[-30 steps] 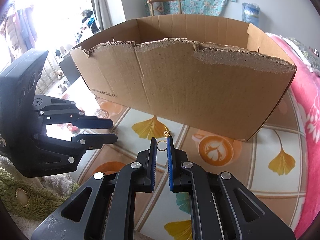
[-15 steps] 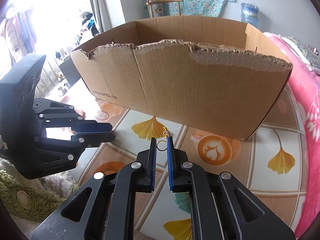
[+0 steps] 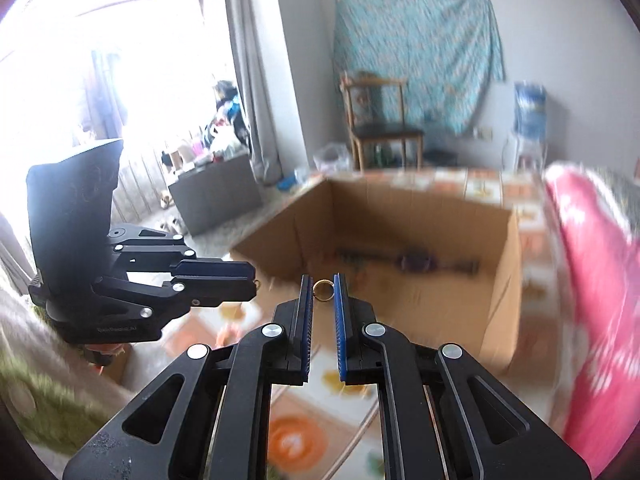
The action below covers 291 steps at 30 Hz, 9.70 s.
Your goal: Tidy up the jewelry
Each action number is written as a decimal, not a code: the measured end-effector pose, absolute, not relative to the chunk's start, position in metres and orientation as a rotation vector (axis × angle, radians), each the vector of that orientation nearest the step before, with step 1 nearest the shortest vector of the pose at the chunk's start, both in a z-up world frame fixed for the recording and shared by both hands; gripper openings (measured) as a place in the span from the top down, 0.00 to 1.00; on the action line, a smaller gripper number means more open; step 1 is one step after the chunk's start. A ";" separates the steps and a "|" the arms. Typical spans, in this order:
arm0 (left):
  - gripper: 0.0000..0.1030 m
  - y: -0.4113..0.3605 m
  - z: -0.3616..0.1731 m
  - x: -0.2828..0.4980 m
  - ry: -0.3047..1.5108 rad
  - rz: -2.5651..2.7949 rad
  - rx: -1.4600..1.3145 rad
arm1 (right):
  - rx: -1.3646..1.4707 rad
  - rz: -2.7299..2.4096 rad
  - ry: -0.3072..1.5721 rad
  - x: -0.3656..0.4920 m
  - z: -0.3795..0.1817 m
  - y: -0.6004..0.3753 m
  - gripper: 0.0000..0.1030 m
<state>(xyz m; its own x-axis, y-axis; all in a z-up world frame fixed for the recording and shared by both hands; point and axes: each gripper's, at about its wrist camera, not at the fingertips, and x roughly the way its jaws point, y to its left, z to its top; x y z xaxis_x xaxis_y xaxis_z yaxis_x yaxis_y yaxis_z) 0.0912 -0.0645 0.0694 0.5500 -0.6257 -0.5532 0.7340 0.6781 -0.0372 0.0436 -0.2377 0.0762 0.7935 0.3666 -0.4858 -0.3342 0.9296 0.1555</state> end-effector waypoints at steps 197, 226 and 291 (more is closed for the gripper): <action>0.91 -0.248 -0.025 0.327 1.405 -0.960 0.033 | 0.386 0.190 0.437 0.044 0.064 -0.345 1.00; 0.27 -0.050 0.099 0.199 0.708 -0.527 0.001 | 0.339 0.129 0.681 0.104 0.040 -0.328 0.93; 0.04 -0.023 0.059 0.091 0.823 -0.071 0.041 | 0.205 -0.248 0.817 0.040 0.051 -0.221 0.08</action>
